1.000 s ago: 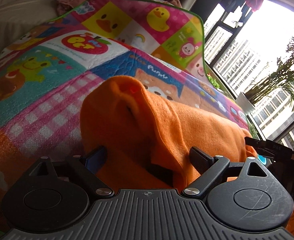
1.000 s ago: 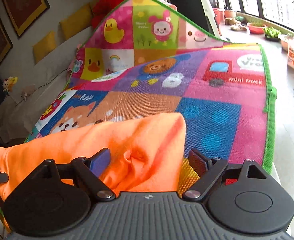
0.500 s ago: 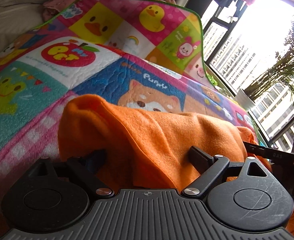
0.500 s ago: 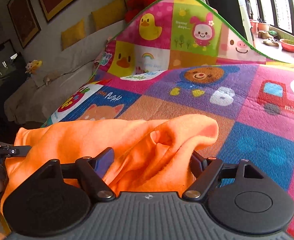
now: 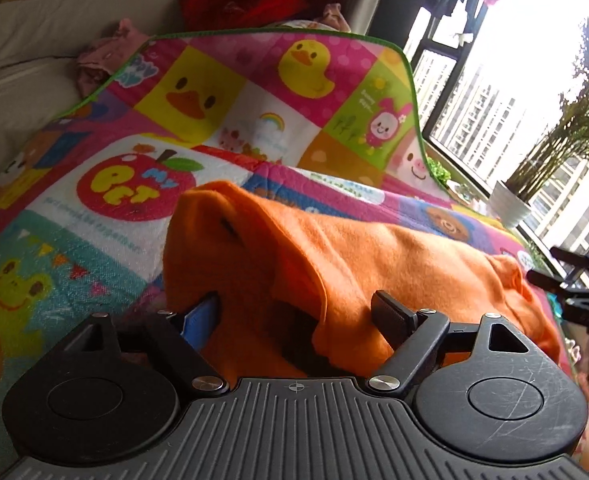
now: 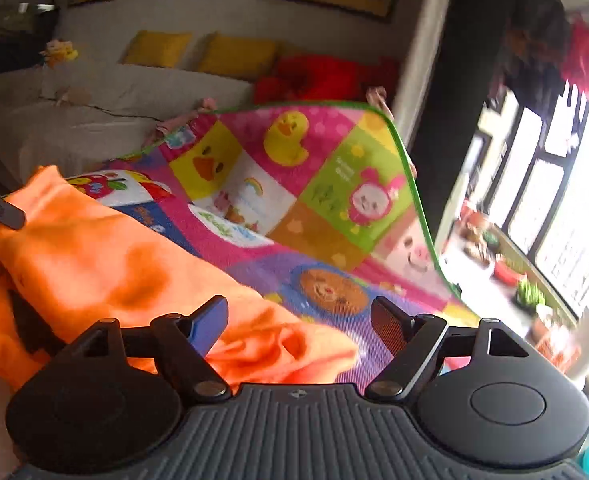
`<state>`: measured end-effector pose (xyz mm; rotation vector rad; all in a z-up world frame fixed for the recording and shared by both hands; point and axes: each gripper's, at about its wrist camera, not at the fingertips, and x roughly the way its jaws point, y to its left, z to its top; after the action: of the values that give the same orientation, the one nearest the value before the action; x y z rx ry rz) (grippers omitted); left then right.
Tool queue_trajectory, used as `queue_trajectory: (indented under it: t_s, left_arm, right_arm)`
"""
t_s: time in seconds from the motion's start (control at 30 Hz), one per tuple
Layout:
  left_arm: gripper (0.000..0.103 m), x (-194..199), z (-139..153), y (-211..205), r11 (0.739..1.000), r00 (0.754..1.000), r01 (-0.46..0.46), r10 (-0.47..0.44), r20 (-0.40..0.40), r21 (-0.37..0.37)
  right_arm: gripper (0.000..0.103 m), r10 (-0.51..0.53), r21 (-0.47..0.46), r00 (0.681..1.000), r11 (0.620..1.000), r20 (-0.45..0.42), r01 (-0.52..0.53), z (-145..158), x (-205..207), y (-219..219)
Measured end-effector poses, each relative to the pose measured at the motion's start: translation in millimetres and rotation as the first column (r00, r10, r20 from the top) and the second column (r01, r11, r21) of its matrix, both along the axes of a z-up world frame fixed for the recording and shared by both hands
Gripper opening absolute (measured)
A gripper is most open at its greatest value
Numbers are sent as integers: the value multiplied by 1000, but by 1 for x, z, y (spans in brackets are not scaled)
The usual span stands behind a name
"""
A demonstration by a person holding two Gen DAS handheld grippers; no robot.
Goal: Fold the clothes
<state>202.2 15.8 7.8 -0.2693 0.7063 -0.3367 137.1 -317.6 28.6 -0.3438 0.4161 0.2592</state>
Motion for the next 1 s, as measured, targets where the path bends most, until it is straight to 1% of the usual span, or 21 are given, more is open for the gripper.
queue_trajectory:
  t_s: [0.07, 0.13, 0.23, 0.27, 0.3, 0.33, 0.37, 0.4, 0.43, 0.47, 0.5, 0.53, 0.6, 0.67, 0.7, 0.77, 0.87, 0.9, 0.93, 1.0]
  left_arm:
    - [89, -7, -1, 2, 1000, 1000, -2, 2, -5, 13]
    - [90, -14, -3, 5, 1000, 1000, -4, 4, -9, 27]
    - [90, -25, -4, 8, 999, 1000, -6, 7, -16, 47]
    - [90, -28, -5, 9, 999, 1000, -7, 8, -19, 54]
    - [90, -32, -6, 10, 998, 1000, -8, 9, -21, 61]
    - [90, -35, -3, 12, 998, 1000, -9, 10, -14, 60]
    - [90, -38, 3, 13, 999, 1000, -10, 10, 2, 51]
    - [90, -41, 9, 15, 999, 1000, -11, 10, 18, 42]
    - [91, -43, 16, 16, 999, 999, -11, 10, 35, 34]
    - [91, -46, 22, 18, 1000, 999, -12, 11, 51, 25]
    - [91, -49, 28, 20, 1000, 998, -12, 11, 67, 16]
    - [91, -51, 34, 21, 1000, 996, -13, 12, 83, 8]
    - [91, -57, 47, 24, 1000, 993, -13, 14, 116, -10]
    - [91, -61, 59, 24, 999, 988, -1, 6, 151, -33]
    - [91, -61, 65, 18, 998, 984, 23, -13, 175, -54]
    - [92, -57, 74, 3, 992, 975, 83, -60, 216, -95]
    - [92, -40, 76, -23, 980, 963, 151, -117, 244, -128]
    - [92, -31, 71, -29, 979, 963, 158, -124, 239, -129]
    - [92, -22, 64, -34, 980, 968, 150, -120, 218, -127]
    - [90, -9, 45, -36, 984, 985, 124, -105, 140, -131]
  right_arm:
    - [82, 119, -44, 991, 992, 61, -116, 15, -21, 19]
    - [82, 256, -45, 966, 966, 35, -254, 17, -30, 49]
    - [82, 389, -62, 921, 919, -30, -391, 2, -26, 97]
    - [81, 408, -85, 912, 908, -42, -410, -6, -23, 110]
    - [78, 412, -110, 910, 903, -46, -415, -15, -19, 120]
    - [64, 406, -115, 912, 905, -52, -410, -17, -17, 122]
    - [43, 400, -121, 915, 907, -58, -405, -20, -15, 123]
    - [38, 394, -126, 917, 908, -64, -399, -22, -13, 125]
    - [30, 388, -132, 919, 909, -69, -394, -25, -11, 127]
    - [20, 382, -138, 921, 911, -75, -389, -28, -9, 128]
    - [16, 376, -143, 923, 912, -81, -384, -30, -7, 130]
    - [10, 370, -146, 925, 913, -88, -380, -33, -5, 131]
    - [7, 380, -80, 914, 916, -140, -393, -24, -13, 118]
    - [6, 385, -24, 900, 917, -202, -398, -26, -22, 110]
    - [6, 388, 2, 892, 917, -232, -399, -27, -27, 106]
    - [6, 379, 18, 884, 921, -275, -389, -40, -34, 103]
    - [6, 364, 42, 891, 929, -271, -367, -50, -38, 99]
    - [6, 360, 63, 893, 932, -271, -357, -50, -38, 98]
    - [6, 358, 75, 893, 933, -272, -351, -50, -37, 96]
    - [6, 354, 95, 895, 935, -271, -342, -50, -39, 92]
